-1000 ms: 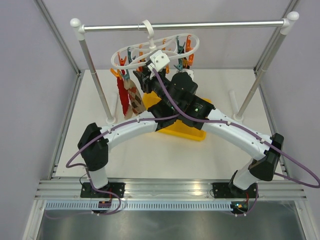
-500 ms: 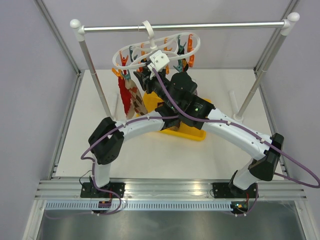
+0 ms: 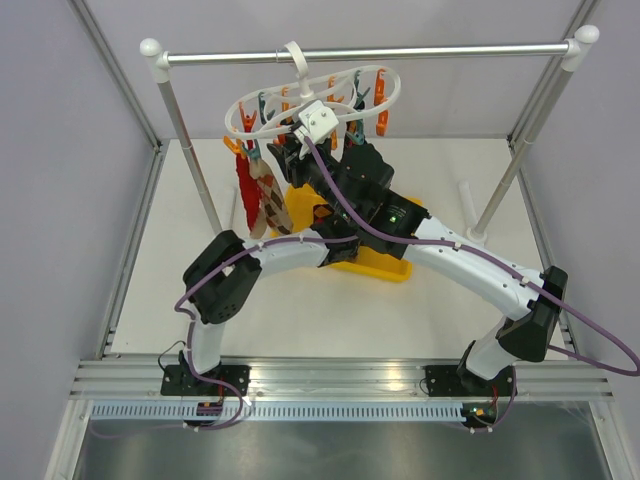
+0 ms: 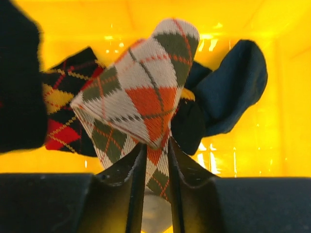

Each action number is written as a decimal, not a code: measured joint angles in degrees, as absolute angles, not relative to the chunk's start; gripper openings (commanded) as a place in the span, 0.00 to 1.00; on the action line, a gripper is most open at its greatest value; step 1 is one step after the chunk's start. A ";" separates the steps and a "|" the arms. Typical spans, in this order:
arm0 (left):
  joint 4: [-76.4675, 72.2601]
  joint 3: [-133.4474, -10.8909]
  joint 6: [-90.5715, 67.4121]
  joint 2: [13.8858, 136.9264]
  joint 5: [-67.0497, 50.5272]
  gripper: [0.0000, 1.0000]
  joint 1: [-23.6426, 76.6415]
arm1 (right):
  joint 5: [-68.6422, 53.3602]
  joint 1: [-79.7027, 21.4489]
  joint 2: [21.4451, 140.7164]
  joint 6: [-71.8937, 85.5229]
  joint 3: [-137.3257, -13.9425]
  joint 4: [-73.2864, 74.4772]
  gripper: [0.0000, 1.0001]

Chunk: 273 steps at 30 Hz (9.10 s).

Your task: Remove the socks clipped to the hanger

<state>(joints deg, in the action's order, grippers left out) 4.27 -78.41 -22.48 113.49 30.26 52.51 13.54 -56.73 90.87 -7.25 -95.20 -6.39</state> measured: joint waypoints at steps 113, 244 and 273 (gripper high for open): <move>-1.87 -51.81 -22.02 59.07 40.51 0.52 52.16 | 15.29 -56.73 86.06 -7.35 -90.02 -5.52 0.09; 7.16 -69.06 -26.83 53.19 36.38 0.52 51.18 | 32.36 -60.29 83.44 2.15 -45.91 -36.75 0.01; 7.60 -75.13 -23.83 58.48 41.08 0.56 51.18 | 32.40 -60.55 83.44 2.13 -45.91 -35.59 0.01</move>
<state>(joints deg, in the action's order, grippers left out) 7.60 -75.13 -23.83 58.48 41.08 51.18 32.40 -60.55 83.44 2.13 -45.91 -35.59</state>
